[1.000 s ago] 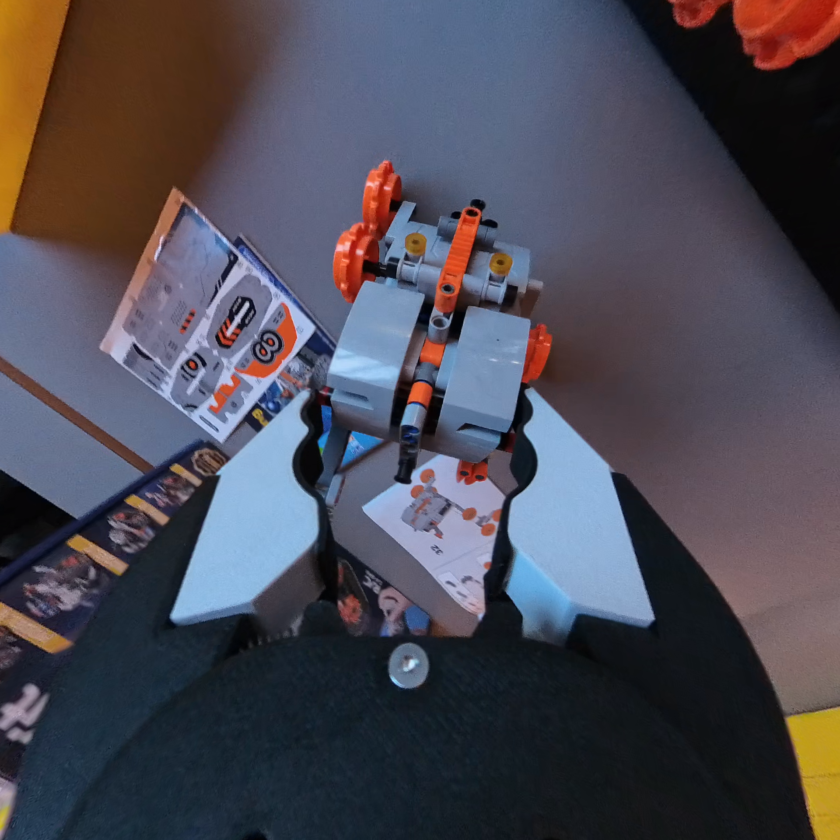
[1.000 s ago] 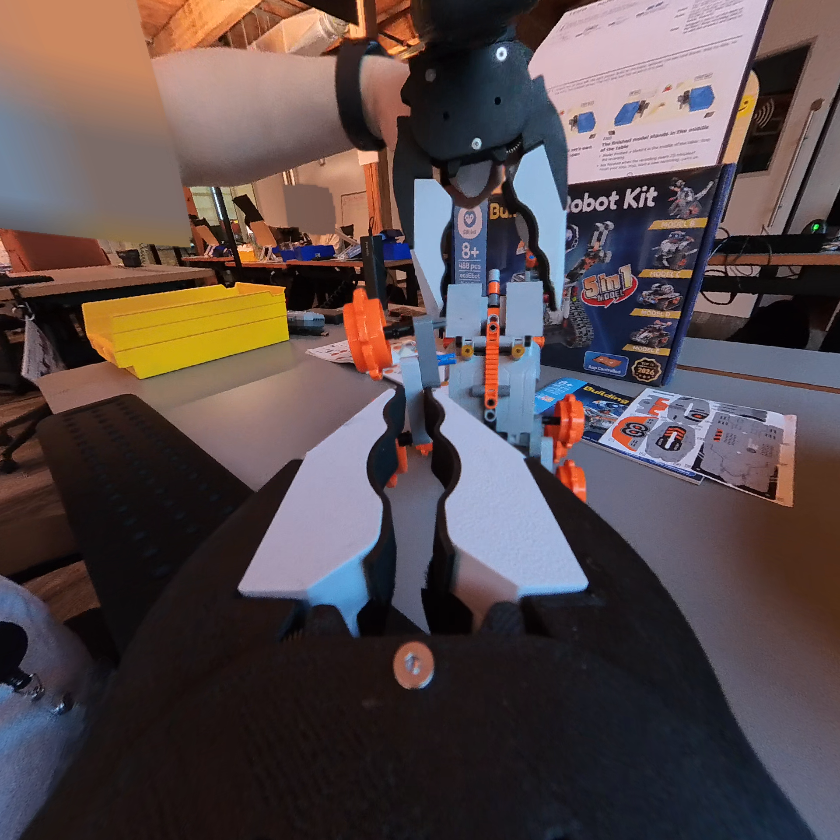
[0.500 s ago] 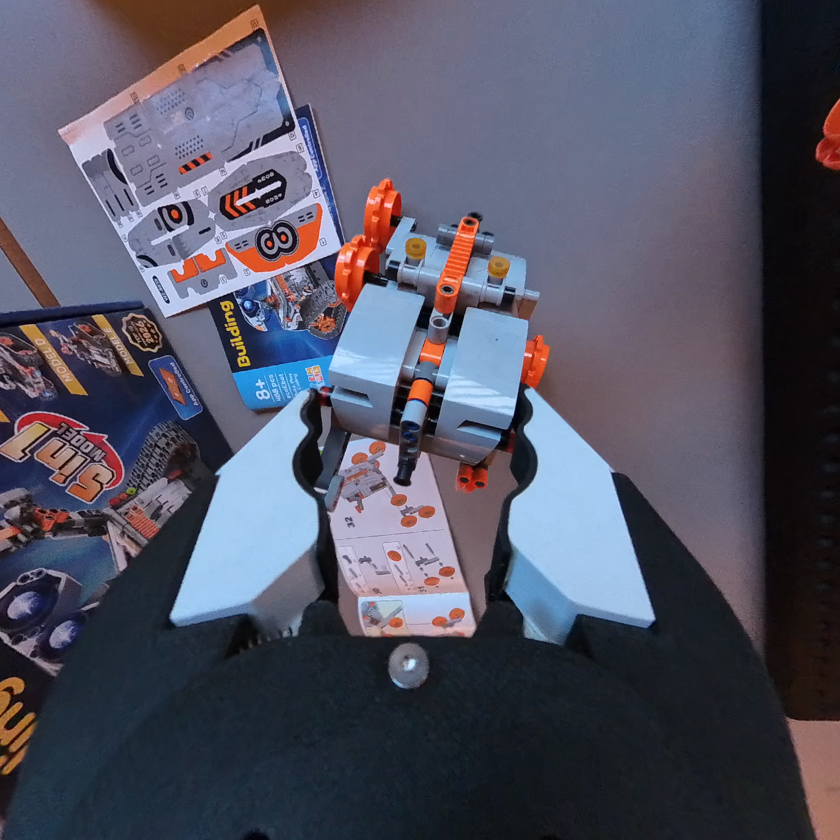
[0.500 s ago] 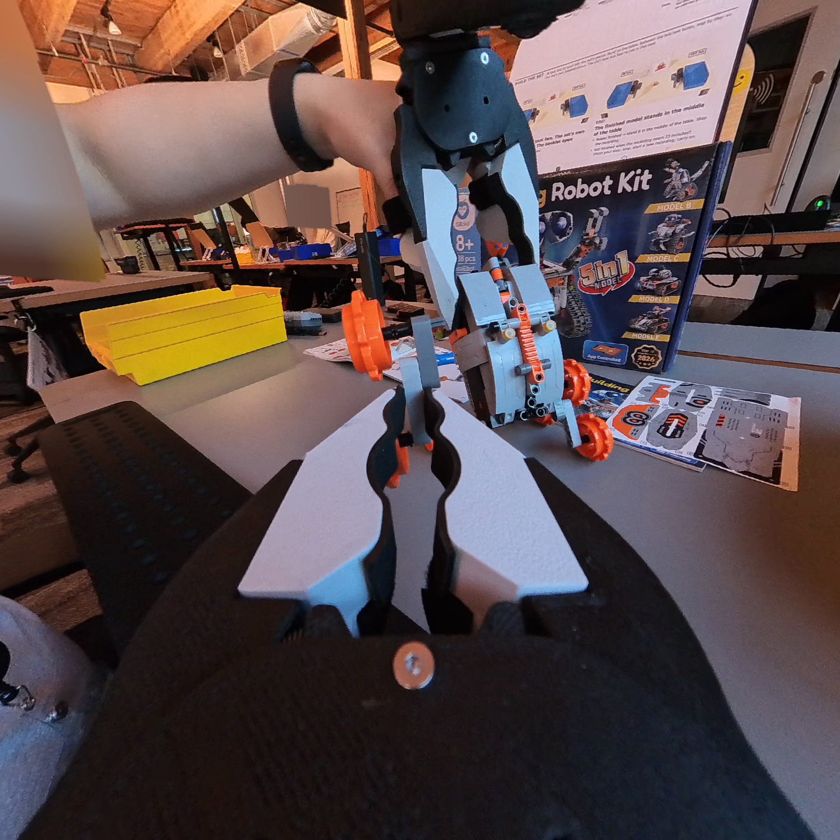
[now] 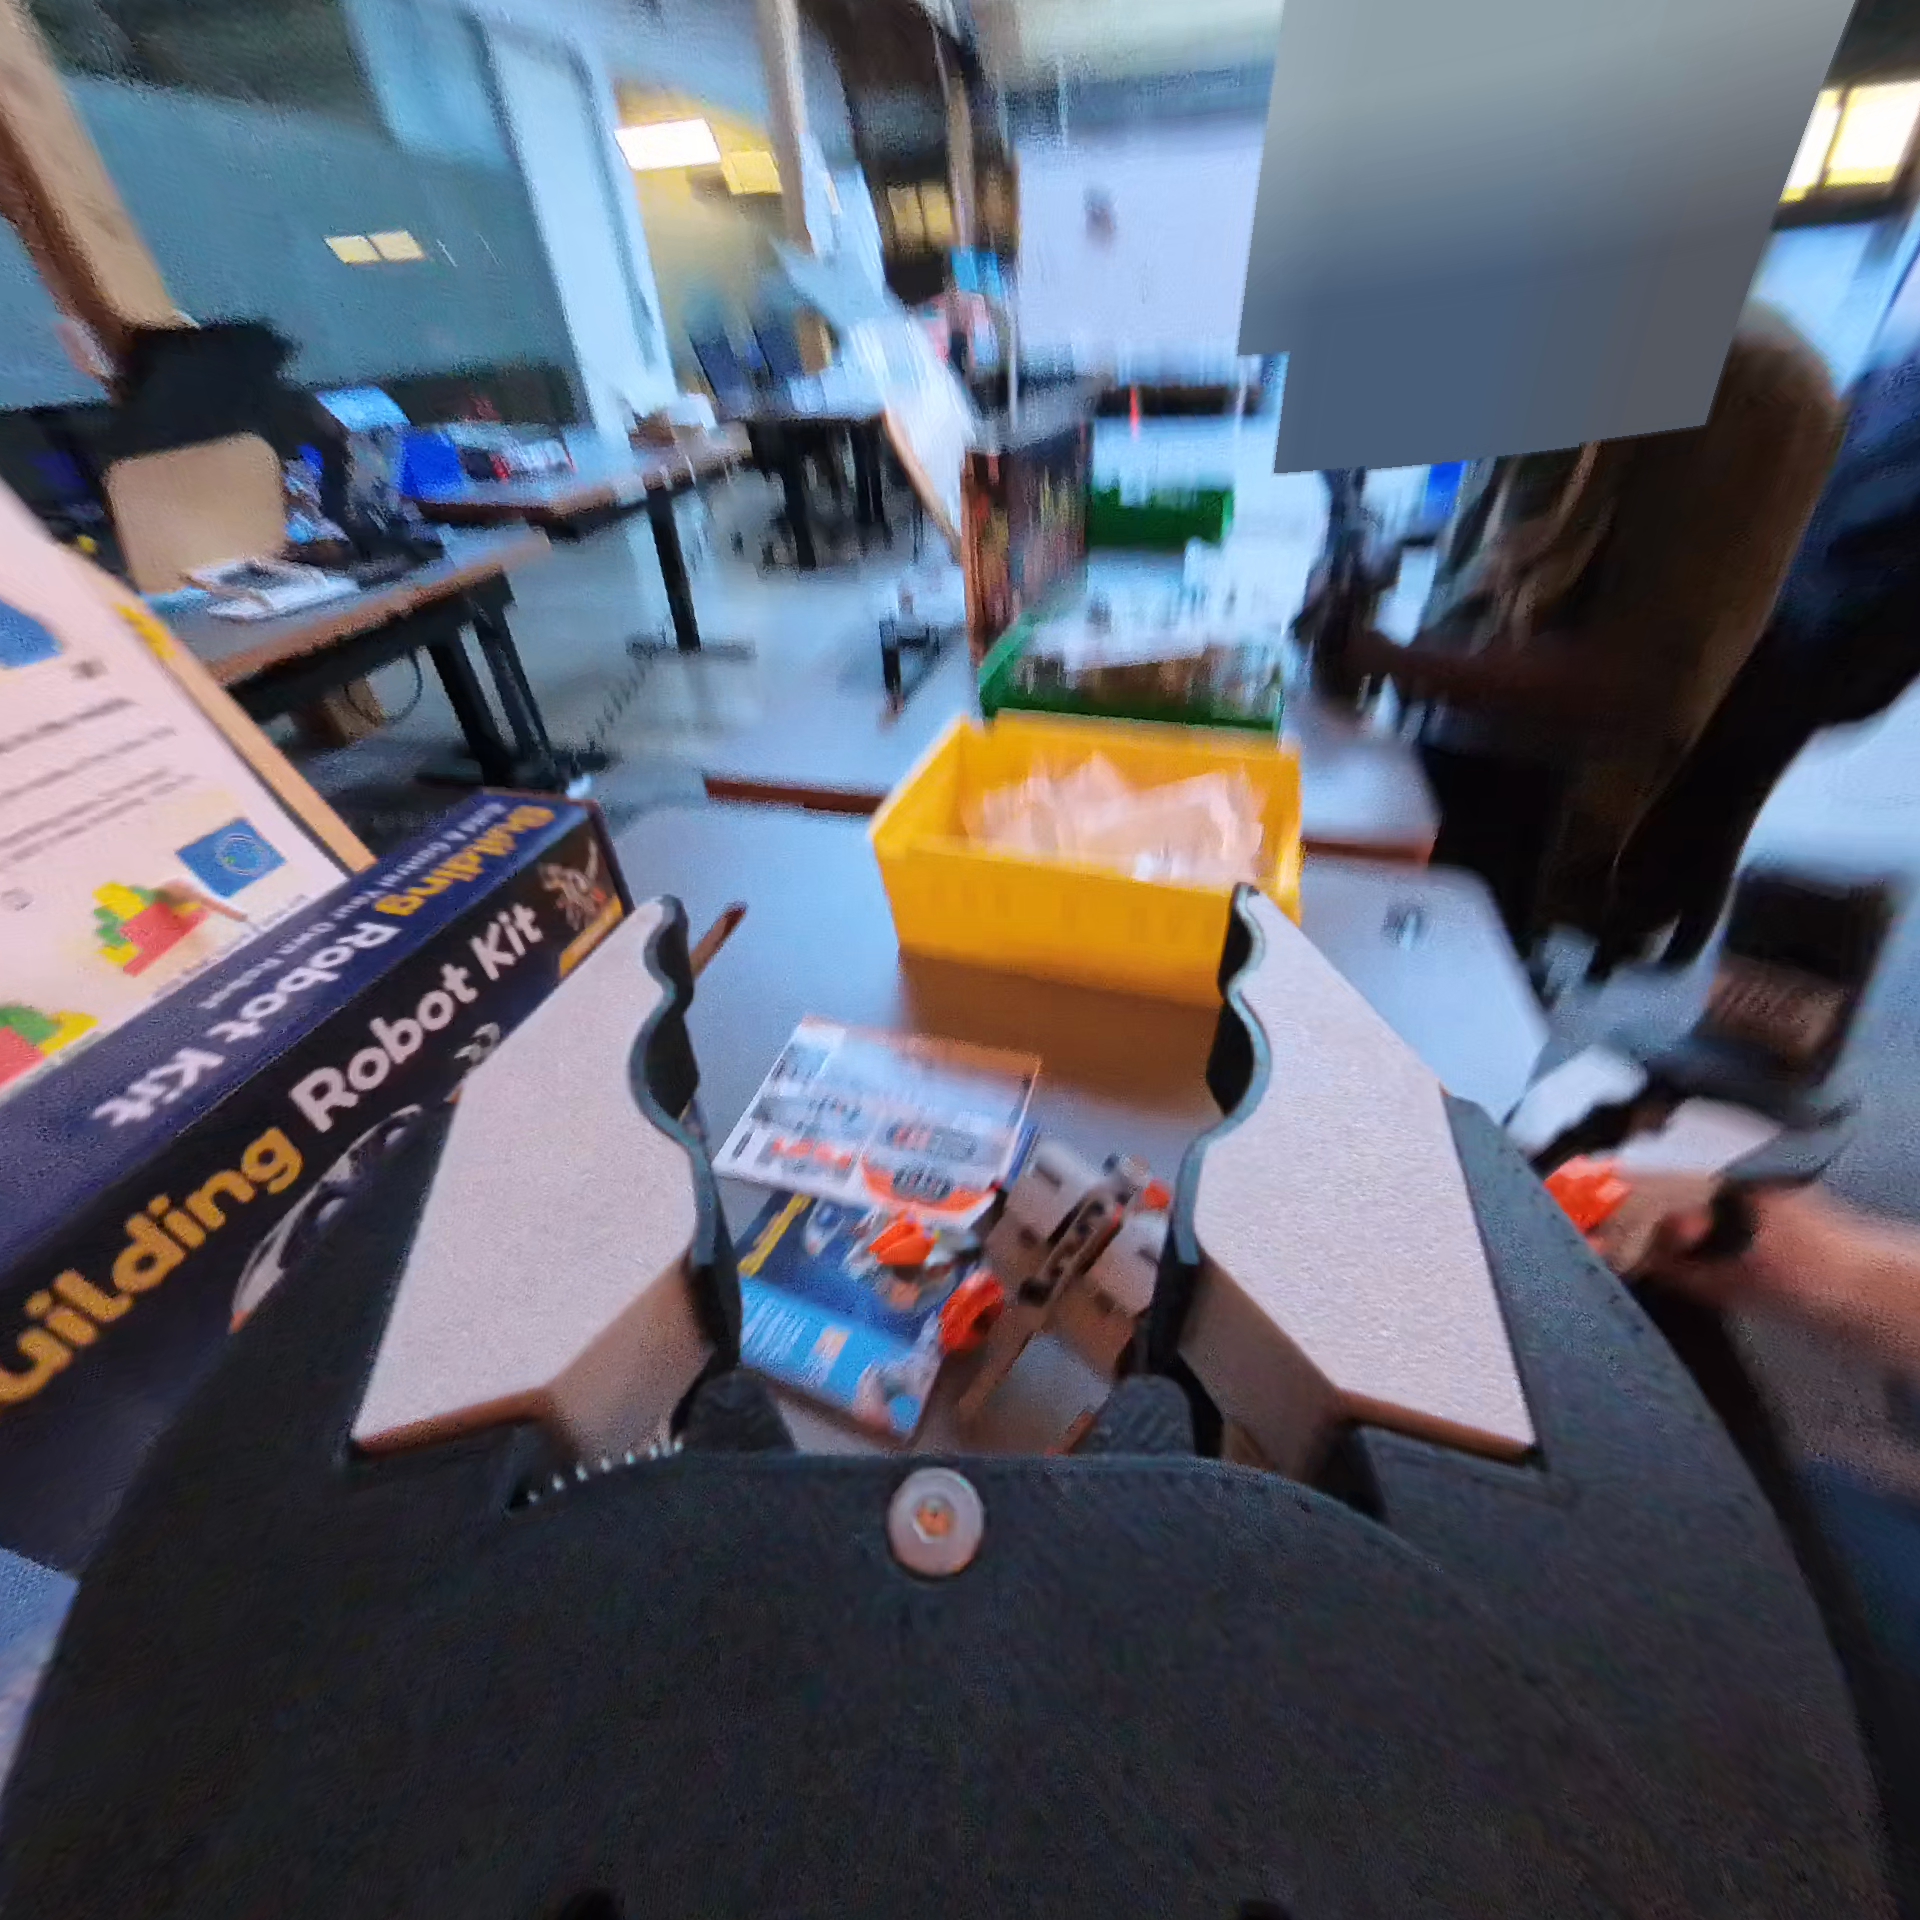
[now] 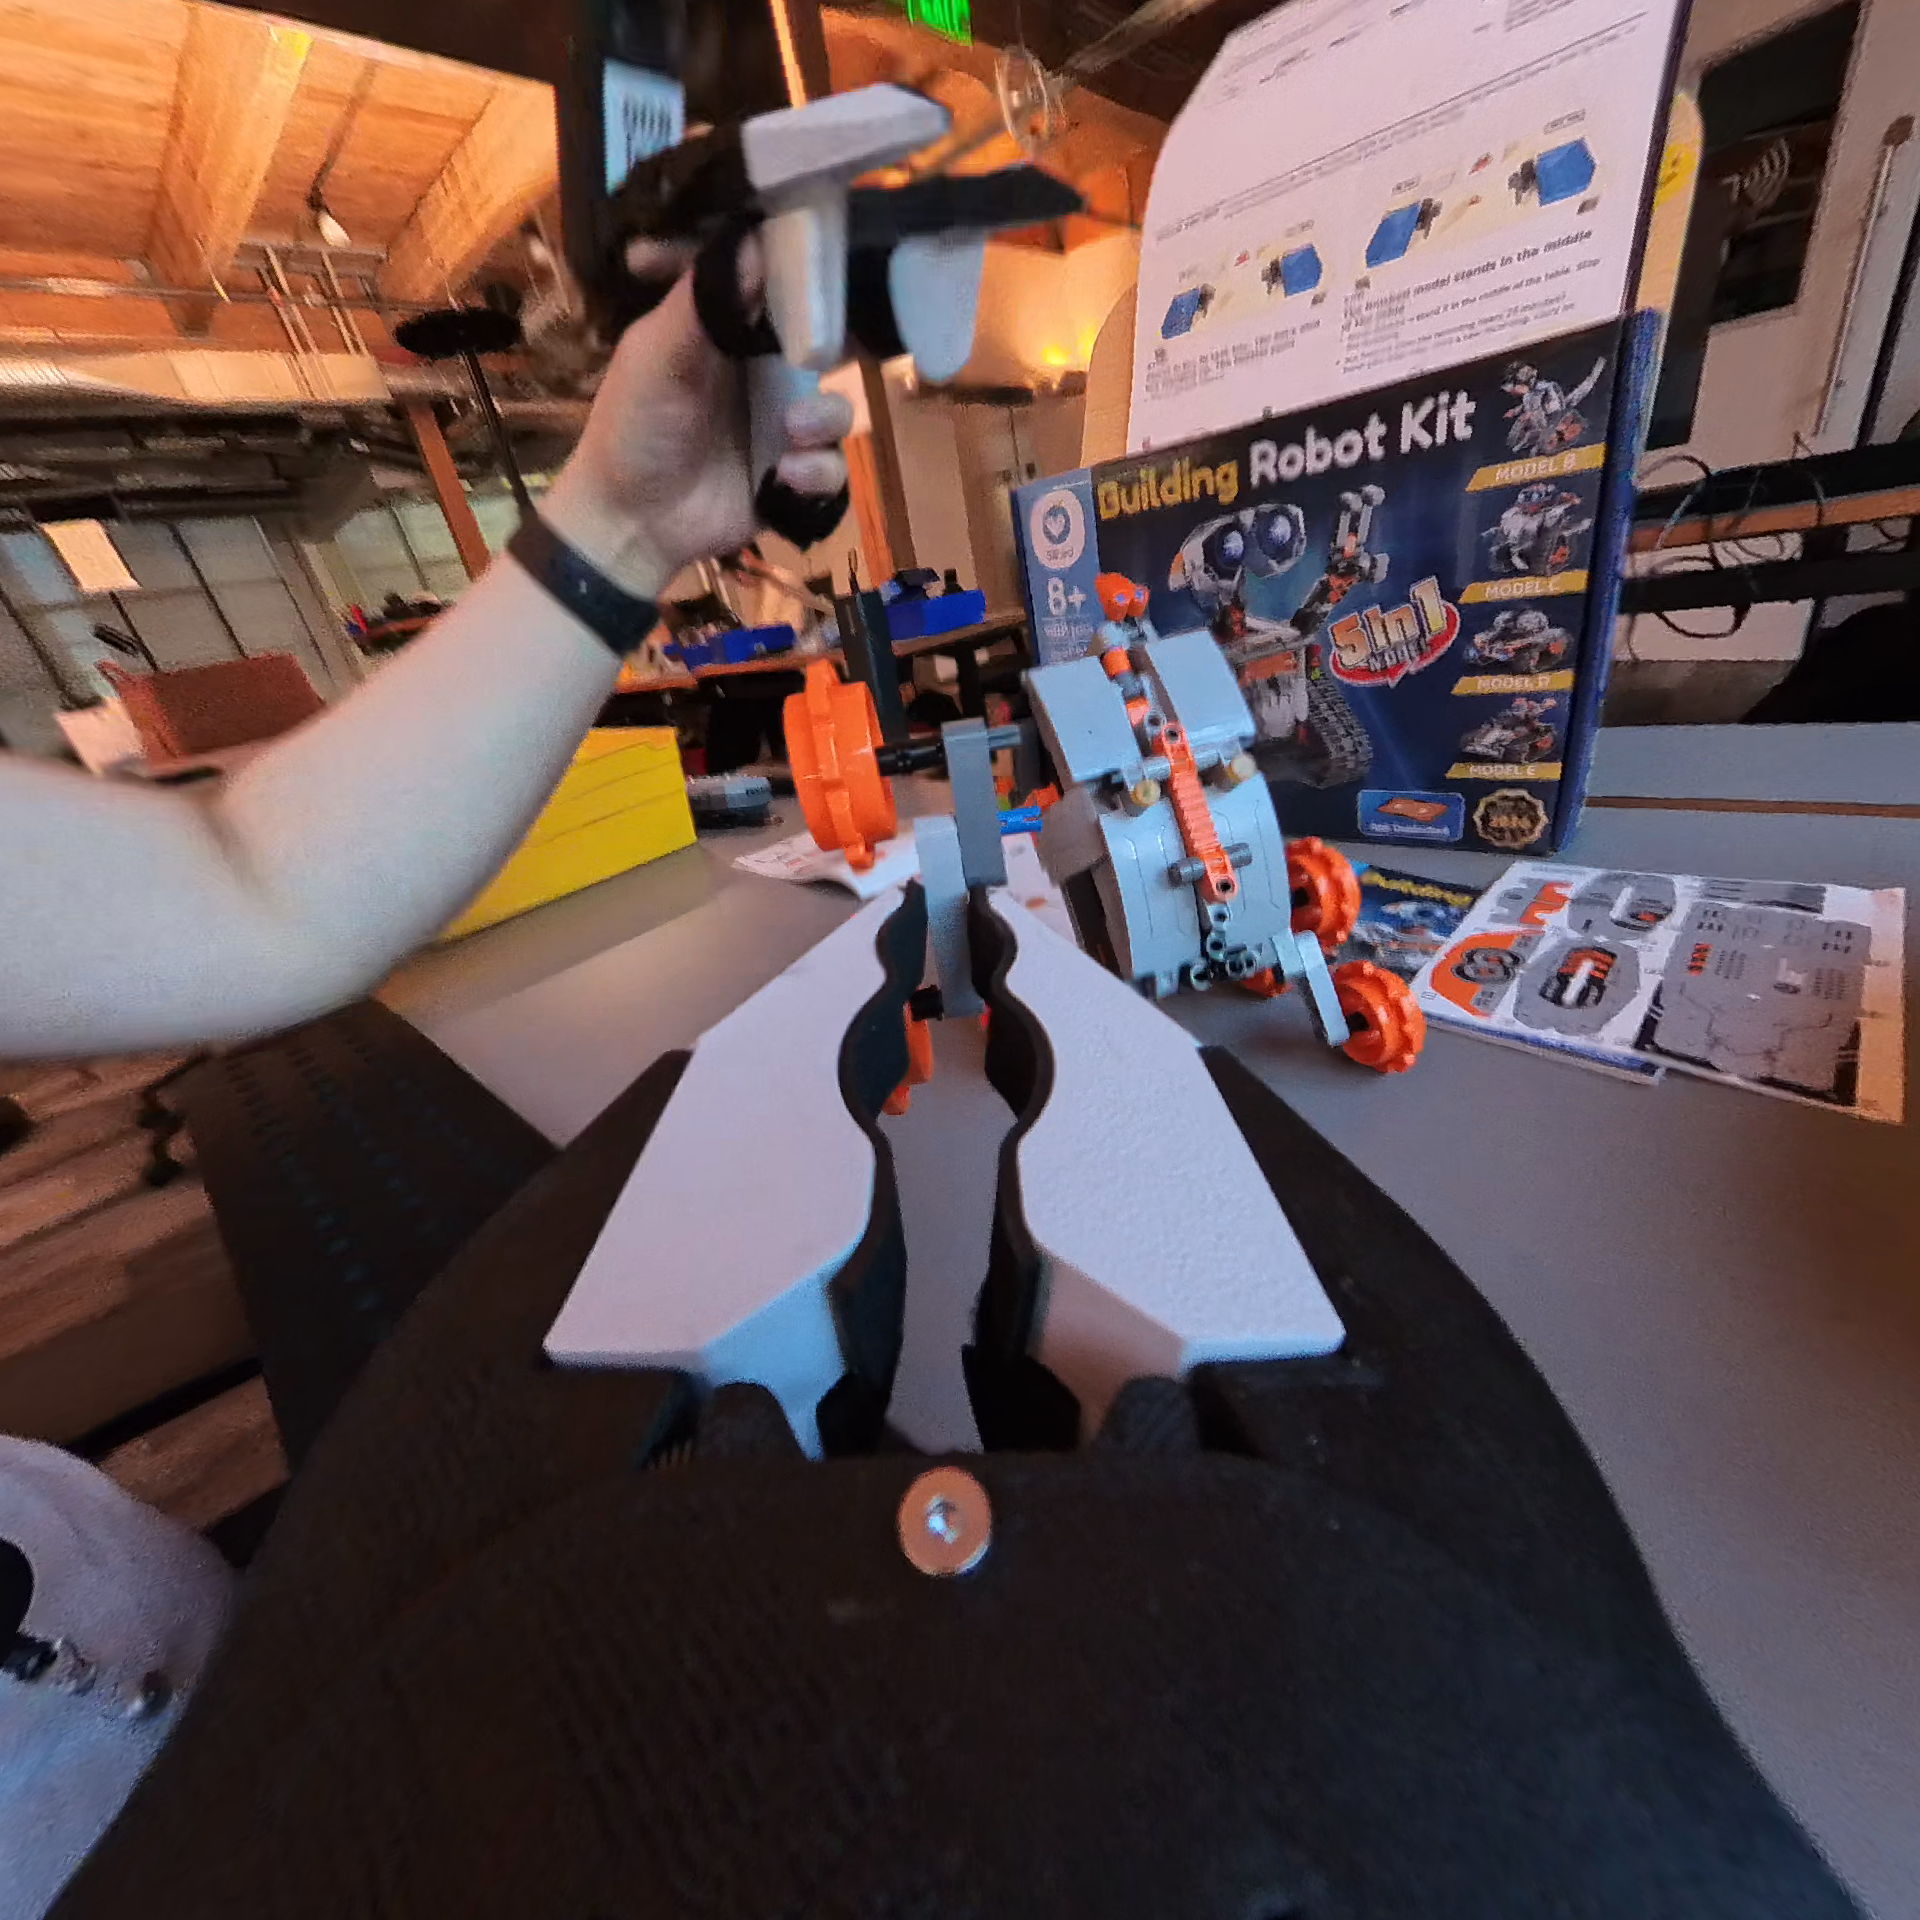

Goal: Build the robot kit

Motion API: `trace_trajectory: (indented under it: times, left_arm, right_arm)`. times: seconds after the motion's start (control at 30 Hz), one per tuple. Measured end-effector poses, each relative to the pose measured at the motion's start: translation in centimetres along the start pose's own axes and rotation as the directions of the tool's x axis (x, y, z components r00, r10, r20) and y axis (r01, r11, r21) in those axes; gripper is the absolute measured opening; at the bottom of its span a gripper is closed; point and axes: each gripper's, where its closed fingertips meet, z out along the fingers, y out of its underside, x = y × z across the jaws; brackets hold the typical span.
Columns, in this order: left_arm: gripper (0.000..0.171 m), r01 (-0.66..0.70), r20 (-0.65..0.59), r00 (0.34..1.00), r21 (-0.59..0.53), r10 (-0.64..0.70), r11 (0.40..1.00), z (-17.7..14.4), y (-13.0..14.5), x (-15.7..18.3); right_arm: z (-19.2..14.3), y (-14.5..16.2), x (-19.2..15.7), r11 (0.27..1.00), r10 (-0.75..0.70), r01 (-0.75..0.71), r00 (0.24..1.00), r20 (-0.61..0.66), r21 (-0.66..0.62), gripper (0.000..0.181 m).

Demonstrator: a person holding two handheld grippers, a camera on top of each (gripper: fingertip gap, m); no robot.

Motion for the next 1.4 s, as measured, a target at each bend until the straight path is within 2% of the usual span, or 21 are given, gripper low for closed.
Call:
trace_trajectory:
  times: [0.1, 0.2, 0.3, 0.43, 0.53, 0.7, 0.77, 0.8, 0.87, 0.97, 1.03, 1.13, 1.2, 1.3, 1.4]
  left_arm:
    - [0.107, 0.164, -0.045, 0.986, 0.249, -0.158, 0.954, -4.0, -2.6, 0.2]
    - [0.115, 0.224, -0.105, 0.974, 0.314, -0.200, 0.923, -5.5, -1.0, 1.4]
    - [0.103, 0.286, -0.193, 0.950, 0.223, -0.245, 0.932, -5.1, 2.0, 2.5]
    - [0.083, 0.237, -0.207, 0.957, 0.153, -0.203, 0.959, -5.6, 6.4, 3.8]
    - [0.074, 0.223, -0.254, 0.945, 0.031, -0.208, 0.974, -5.3, 10.7, 5.4]
    - [0.068, 0.399, -0.305, 0.862, -0.080, -0.404, 0.913, -4.3, 15.3, 6.6]
    - [0.067, 0.383, -0.259, 0.878, -0.123, -0.402, 0.916, -3.3, 17.1, 6.8]
    - [0.068, 0.369, -0.240, 0.888, -0.133, -0.391, 0.920, -2.8, 17.7, 6.9]
    - [0.072, 0.389, -0.220, 0.891, -0.081, -0.397, 0.918, -2.0, 17.3, 6.6]
    - [0.074, 0.405, -0.220, 0.886, -0.062, -0.409, 0.912, -1.7, 17.1, 6.6]
    - [0.083, 0.378, -0.135, 0.916, -0.025, -0.378, 0.925, -1.8, 16.9, 5.6]
    - [0.079, 0.371, -0.042, 0.928, 0.002, -0.371, 0.929, -2.2, 17.3, 5.0]
    - [0.087, 0.386, -0.007, 0.922, -0.051, -0.387, 0.921, -1.6, 19.0, 5.2]
    - [0.087, 0.397, -0.011, 0.916, -0.114, -0.401, 0.911, -0.6, 20.7, 5.9]
    - [0.077, 0.404, -0.029, 0.910, -0.152, -0.413, 0.902, -0.3, 21.6, 6.8]
  right_arm:
    - [1.7, -1.6, 0.8, 0.999, 0.006, -0.009, 0.998, 0.060, 0.050, 0.006]
    - [4.0, -1.3, 1.7, 1.000, -0.008, 0.011, 0.989, 0.150, -0.021, 0.006]
    - [5.4, 0.7, 2.0, 0.992, 0.018, 0.009, 0.978, 0.209, -0.125, 0.006]
    - [5.4, 2.8, 1.9, 0.980, 0.011, 0.033, 0.977, 0.215, -0.198, 0.006]
    - [5.6, 4.0, 2.1, 0.963, -0.020, 0.073, 0.980, 0.200, -0.261, 0.005]
    - [6.0, 6.6, 2.2, 0.908, -0.072, 0.154, 0.974, 0.217, -0.389, 0.006]
    - [6.1, 7.5, 2.3, 0.886, -0.080, 0.172, 0.971, 0.223, -0.431, 0.006]
    - [6.1, 7.8, 2.4, 0.879, -0.081, 0.174, 0.972, 0.221, -0.444, 0.006]
    - [6.2, 8.1, 2.6, 0.872, -0.078, 0.171, 0.974, 0.214, -0.458, 0.006]
    - [6.3, 8.4, 3.0, 0.869, -0.056, 0.145, 0.979, 0.197, -0.473, 0.006]
    - [6.4, 8.6, 3.0, 0.868, -0.048, 0.140, 0.979, 0.199, -0.477, 0.006]
    - [6.4, 8.9, 3.1, 0.859, -0.063, 0.156, 0.977, 0.202, -0.488, 0.006]
    - [6.5, 9.2, 3.1, 0.850, -0.061, 0.156, 0.978, 0.199, -0.503, 0.006]
    - [6.5, 9.0, 3.4, 0.855, -0.069, 0.154, 0.980, 0.185, -0.496, 0.006]
    - [6.5, 8.7, 4.1, 0.863, -0.066, 0.132, 0.987, 0.150, -0.488, 0.006]
